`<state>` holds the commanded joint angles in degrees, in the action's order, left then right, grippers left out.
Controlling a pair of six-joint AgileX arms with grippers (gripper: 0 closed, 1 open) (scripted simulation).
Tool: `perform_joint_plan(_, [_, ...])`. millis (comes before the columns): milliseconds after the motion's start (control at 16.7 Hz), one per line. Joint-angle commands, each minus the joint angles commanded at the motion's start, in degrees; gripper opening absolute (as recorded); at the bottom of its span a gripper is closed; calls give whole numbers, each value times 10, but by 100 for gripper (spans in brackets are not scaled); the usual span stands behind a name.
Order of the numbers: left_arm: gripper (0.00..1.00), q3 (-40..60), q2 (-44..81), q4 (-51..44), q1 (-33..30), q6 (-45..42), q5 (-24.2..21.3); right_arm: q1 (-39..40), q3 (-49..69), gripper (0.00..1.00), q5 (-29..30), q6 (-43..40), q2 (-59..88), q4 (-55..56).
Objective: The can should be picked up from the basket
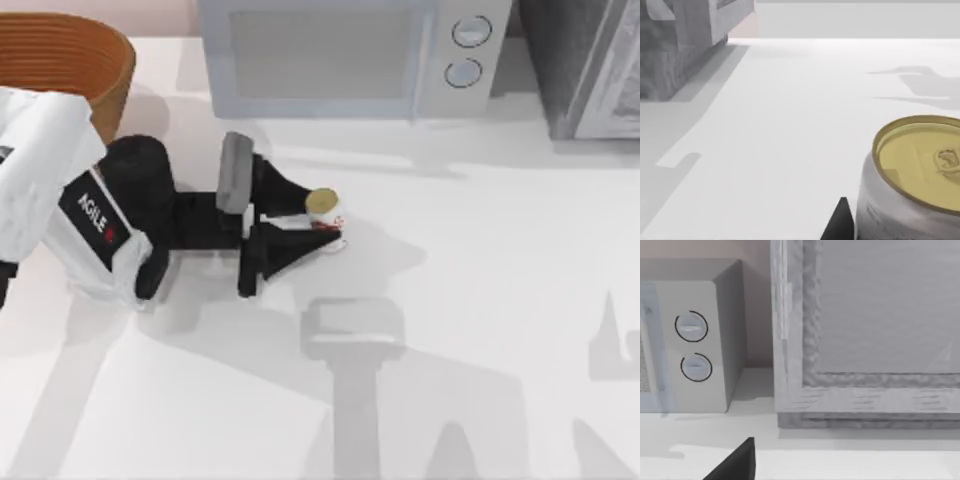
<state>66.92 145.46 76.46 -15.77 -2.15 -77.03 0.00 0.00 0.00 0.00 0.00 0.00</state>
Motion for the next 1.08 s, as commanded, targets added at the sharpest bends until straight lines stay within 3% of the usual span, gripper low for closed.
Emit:
perform_joint_plan(120, [0, 0, 0, 0, 0, 0, 0, 0, 0, 100, 0, 0, 0, 0])
perform_joint_plan(900, [98, 0, 0, 0, 0, 0, 0, 0, 0, 100, 0, 0, 0, 0])
perform_joint_plan(1080, [100, 0, 0, 0, 0, 0, 0, 0, 0, 100, 0, 0, 0, 0])
